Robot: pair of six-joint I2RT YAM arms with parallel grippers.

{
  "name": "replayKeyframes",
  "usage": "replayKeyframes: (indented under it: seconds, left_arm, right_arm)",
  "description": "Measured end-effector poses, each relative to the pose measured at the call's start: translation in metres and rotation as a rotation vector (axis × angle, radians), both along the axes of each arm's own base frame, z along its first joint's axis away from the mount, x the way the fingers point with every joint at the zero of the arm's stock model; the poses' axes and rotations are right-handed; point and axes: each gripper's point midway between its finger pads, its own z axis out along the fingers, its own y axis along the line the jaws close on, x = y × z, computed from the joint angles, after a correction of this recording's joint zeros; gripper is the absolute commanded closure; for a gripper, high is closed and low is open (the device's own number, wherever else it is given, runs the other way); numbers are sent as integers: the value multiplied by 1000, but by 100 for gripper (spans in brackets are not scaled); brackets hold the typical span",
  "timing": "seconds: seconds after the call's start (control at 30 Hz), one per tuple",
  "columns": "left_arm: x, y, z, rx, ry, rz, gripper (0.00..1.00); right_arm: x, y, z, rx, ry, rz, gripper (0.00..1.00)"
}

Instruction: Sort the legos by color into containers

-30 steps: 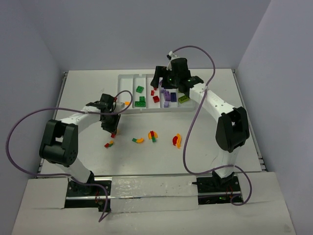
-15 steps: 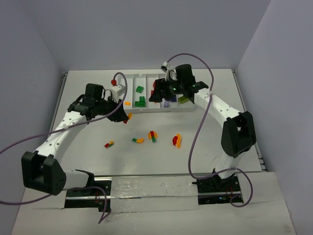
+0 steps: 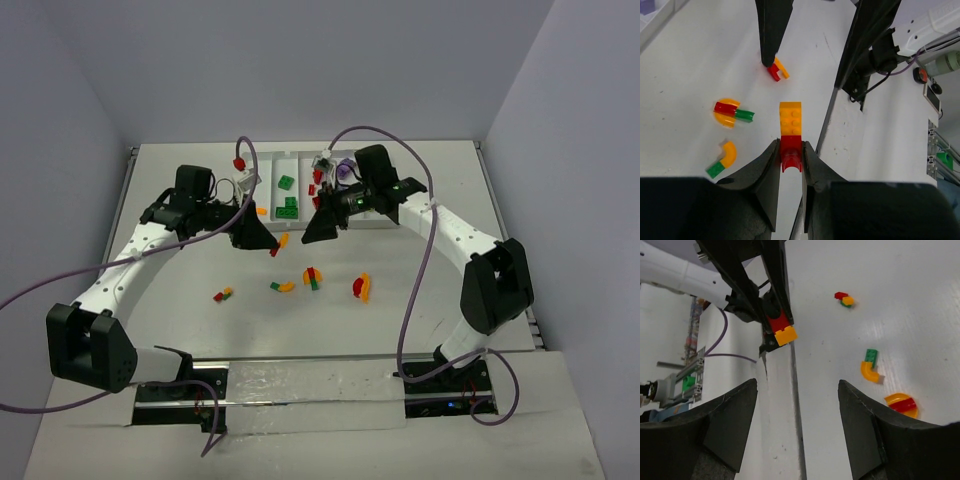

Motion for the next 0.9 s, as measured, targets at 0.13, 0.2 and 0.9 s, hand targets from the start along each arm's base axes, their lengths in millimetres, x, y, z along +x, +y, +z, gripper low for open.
replayKeyframes:
  seconds: [0.13,0.2,0.9]
  left_arm:
    - [-5,-3,5,-29,13,-23,100]
    - [-7,-4,7,-43,22,-34,100]
    - [-19,-13,13,-83,32,-95,100]
  right_arm:
    - [-17,9,-1,-2,8,57,27]
    - [-21,13,0,-3,5,73,27]
    - [-26,36,11,13,-15,123,66]
